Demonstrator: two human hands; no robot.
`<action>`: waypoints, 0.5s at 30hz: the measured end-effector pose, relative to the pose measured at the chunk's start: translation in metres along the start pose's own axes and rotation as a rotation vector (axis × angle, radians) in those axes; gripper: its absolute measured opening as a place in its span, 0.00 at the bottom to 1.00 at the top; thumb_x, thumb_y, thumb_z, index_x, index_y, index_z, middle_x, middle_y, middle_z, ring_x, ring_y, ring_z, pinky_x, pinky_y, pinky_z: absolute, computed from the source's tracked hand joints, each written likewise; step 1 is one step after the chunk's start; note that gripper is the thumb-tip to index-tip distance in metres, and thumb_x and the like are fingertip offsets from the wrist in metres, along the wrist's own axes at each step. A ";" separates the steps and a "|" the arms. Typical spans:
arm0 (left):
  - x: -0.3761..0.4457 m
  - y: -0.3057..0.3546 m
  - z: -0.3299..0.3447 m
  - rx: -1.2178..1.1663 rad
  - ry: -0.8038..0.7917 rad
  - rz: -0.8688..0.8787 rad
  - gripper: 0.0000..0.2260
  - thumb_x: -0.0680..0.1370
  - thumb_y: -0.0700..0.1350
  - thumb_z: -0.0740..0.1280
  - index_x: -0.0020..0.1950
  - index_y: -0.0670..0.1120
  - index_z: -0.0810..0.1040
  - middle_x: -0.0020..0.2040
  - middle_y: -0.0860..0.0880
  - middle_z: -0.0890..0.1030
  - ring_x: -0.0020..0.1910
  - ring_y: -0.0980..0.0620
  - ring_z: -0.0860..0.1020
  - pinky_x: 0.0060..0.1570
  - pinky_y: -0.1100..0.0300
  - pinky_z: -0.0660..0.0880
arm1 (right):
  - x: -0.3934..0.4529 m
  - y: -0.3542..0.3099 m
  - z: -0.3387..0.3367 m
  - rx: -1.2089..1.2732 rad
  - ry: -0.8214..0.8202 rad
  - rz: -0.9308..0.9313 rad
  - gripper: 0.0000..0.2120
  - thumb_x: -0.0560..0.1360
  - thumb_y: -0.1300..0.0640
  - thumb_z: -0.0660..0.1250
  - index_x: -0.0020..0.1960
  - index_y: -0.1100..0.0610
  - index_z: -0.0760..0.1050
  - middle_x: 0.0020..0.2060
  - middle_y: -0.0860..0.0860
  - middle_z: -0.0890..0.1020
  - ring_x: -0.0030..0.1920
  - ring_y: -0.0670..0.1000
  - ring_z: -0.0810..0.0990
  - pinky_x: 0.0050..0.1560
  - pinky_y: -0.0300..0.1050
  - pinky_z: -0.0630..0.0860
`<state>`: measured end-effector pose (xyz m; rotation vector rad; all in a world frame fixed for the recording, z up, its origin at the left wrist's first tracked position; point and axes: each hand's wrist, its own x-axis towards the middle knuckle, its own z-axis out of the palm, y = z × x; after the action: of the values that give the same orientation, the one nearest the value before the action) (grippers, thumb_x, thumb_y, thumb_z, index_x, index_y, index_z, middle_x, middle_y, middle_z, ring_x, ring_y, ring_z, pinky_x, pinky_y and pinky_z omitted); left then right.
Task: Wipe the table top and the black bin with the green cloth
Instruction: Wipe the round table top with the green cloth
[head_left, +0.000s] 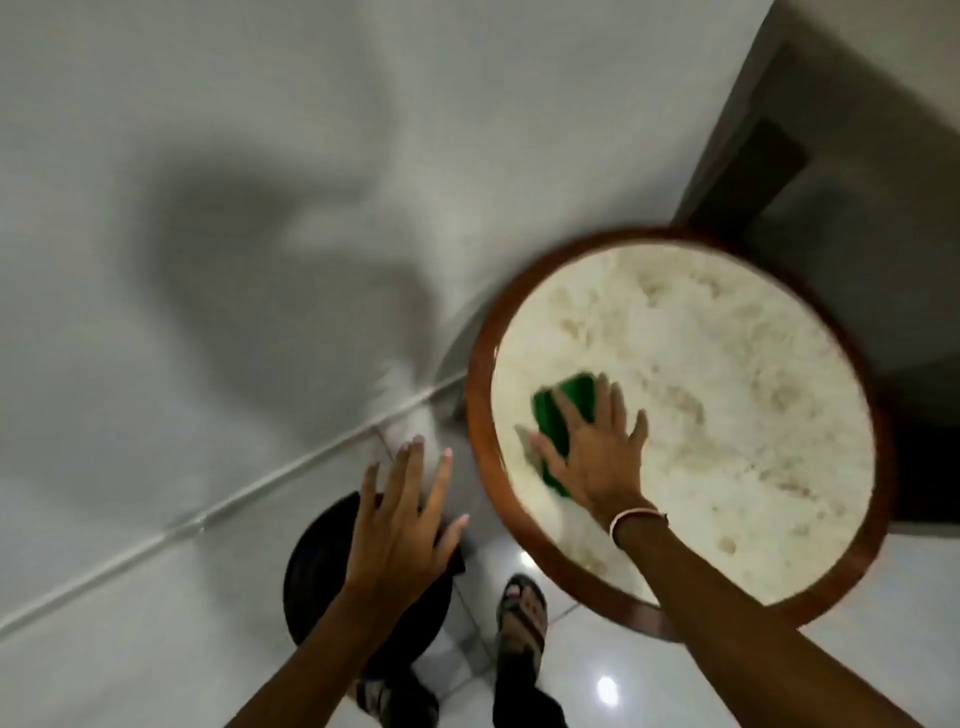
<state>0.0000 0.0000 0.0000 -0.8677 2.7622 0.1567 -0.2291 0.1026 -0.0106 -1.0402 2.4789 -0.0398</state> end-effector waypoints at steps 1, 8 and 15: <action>0.000 0.004 0.035 0.019 -0.075 0.050 0.32 0.79 0.62 0.68 0.76 0.44 0.79 0.74 0.33 0.79 0.71 0.35 0.82 0.65 0.33 0.81 | 0.008 0.005 0.020 0.037 0.022 0.048 0.34 0.81 0.30 0.55 0.84 0.43 0.59 0.87 0.62 0.49 0.86 0.66 0.50 0.83 0.73 0.49; 0.016 0.009 0.202 0.140 -0.539 0.388 0.37 0.85 0.63 0.59 0.88 0.48 0.52 0.87 0.32 0.49 0.88 0.33 0.49 0.85 0.32 0.47 | 0.026 0.017 0.093 0.096 0.548 0.064 0.23 0.81 0.43 0.66 0.74 0.49 0.75 0.78 0.65 0.70 0.74 0.69 0.71 0.70 0.59 0.66; 0.036 -0.003 0.249 0.168 -0.427 0.422 0.20 0.86 0.51 0.60 0.76 0.44 0.72 0.82 0.37 0.64 0.79 0.34 0.67 0.83 0.38 0.55 | 0.016 0.006 0.089 0.280 0.590 0.004 0.21 0.82 0.51 0.67 0.72 0.57 0.77 0.74 0.65 0.73 0.73 0.66 0.73 0.72 0.54 0.71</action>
<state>0.0226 0.0208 -0.2494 -0.1711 2.4646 0.1580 -0.2058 0.1091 -0.0984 -1.0037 2.8657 -0.7713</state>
